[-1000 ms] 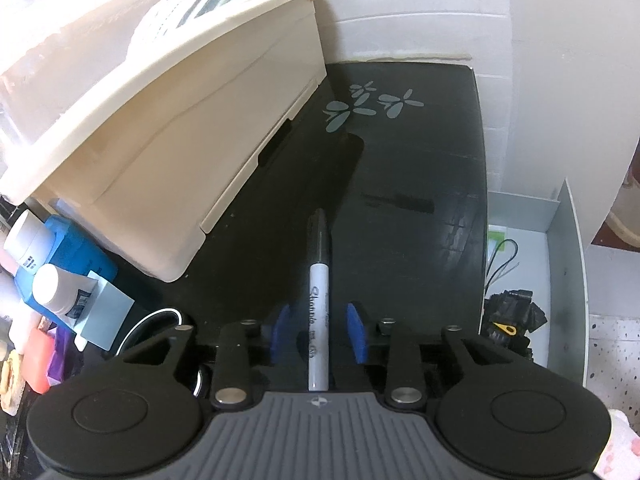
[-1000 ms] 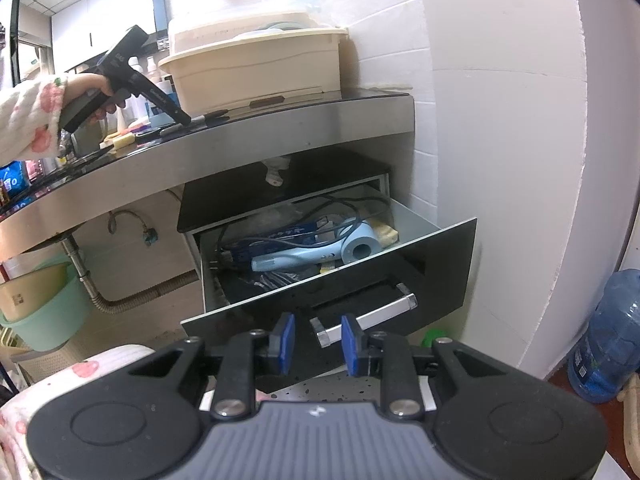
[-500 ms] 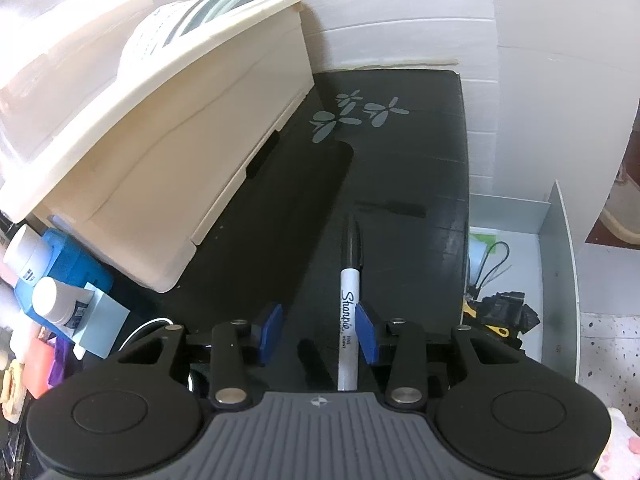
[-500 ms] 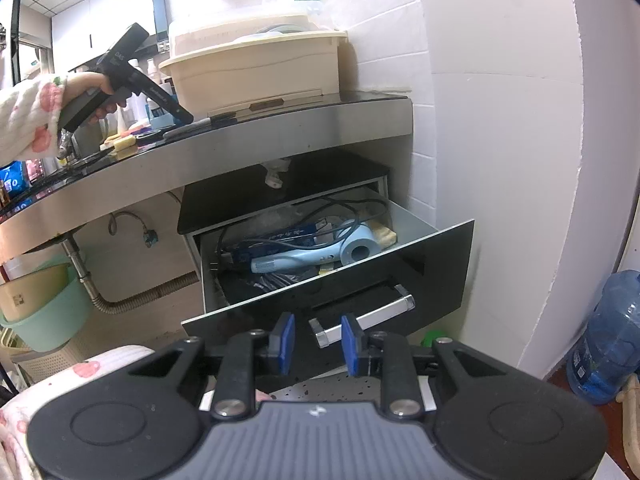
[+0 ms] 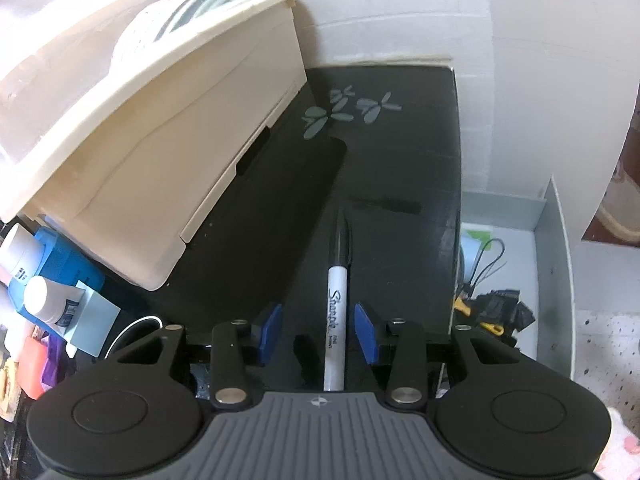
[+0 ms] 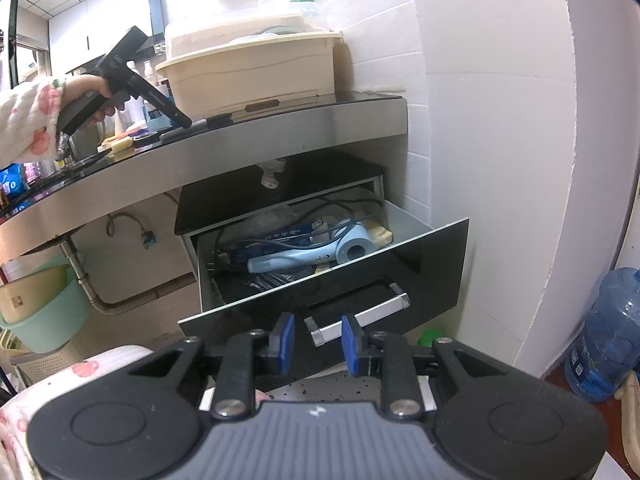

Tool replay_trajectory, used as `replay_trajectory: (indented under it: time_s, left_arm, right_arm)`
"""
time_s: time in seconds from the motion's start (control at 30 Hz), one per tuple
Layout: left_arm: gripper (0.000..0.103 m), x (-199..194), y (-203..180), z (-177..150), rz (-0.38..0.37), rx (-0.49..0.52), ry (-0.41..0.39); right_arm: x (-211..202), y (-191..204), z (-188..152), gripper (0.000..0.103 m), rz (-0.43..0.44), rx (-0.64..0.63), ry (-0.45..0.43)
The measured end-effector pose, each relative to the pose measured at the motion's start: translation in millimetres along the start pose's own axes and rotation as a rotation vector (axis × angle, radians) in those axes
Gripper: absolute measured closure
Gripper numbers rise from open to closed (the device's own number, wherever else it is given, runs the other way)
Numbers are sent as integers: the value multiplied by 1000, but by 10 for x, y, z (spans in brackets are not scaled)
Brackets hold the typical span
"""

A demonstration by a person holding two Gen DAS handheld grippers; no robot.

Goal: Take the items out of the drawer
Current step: 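Open the left tool to release the marker on the counter and withdraw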

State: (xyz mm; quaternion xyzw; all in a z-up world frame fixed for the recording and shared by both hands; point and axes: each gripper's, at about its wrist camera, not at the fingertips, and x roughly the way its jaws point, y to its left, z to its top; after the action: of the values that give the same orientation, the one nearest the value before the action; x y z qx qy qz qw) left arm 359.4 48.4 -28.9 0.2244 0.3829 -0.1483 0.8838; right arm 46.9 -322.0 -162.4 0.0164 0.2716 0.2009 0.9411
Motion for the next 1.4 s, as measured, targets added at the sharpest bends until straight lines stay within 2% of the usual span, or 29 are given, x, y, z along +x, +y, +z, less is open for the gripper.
replay_trajectory:
  time_s: [0.13, 0.2, 0.4, 0.47, 0.57, 0.63, 0.73, 0.93, 1.03, 1.13, 1.23, 1.4]
  left_arm:
    - [63, -237, -78, 18, -72, -54, -71]
    - [59, -394, -204, -8, -106, -66, -118]
    - [45, -829, -819, -242, -247, -68, -252]
    - [40, -885, -1064, -374, -282, -53, -273]
    - [40, -858, -1407, -640, -299, -37, -285]
    - [40, -774, -1583, -855, -296, -55, -279]
    - [40, -603, -1721, -1146, -320, -143, -248]
    - [40, -330, -1858, -1535, -297, -255, -171]
    - [40, -256, -1861, -1668, -304, -305, -137]
    - [39, -214, -1846, -1736, -297, -344, -119]
    - [37, -190, -1849, -1782, -287, -352, -114]
    - [36, -123, -1841, -1848, -303, -368, -105]
  right_arm:
    - [-12, 17, 30, 79, 2, -7, -5]
    - [-16, 21, 43, 79, 0, -9, -9]
    - [-5, 26, 61, 79, 3, 15, -17]
    - [23, 21, 59, 79, 6, 21, -15]
    - [104, 51, 83, 79, 2, 15, -4]
    - [169, 64, 106, 79, -1, 24, -1]
    - [366, 53, 106, 79, -5, 50, 21]
    - [805, 25, 82, 79, -15, 102, 72]
    - [1024, 11, 71, 80, -21, 128, 98]
    - [1255, -10, 42, 87, -30, 153, 125]
    - [1512, -76, -9, 92, -57, 180, 156]
    - [1884, -139, -53, 94, -84, 183, 209]
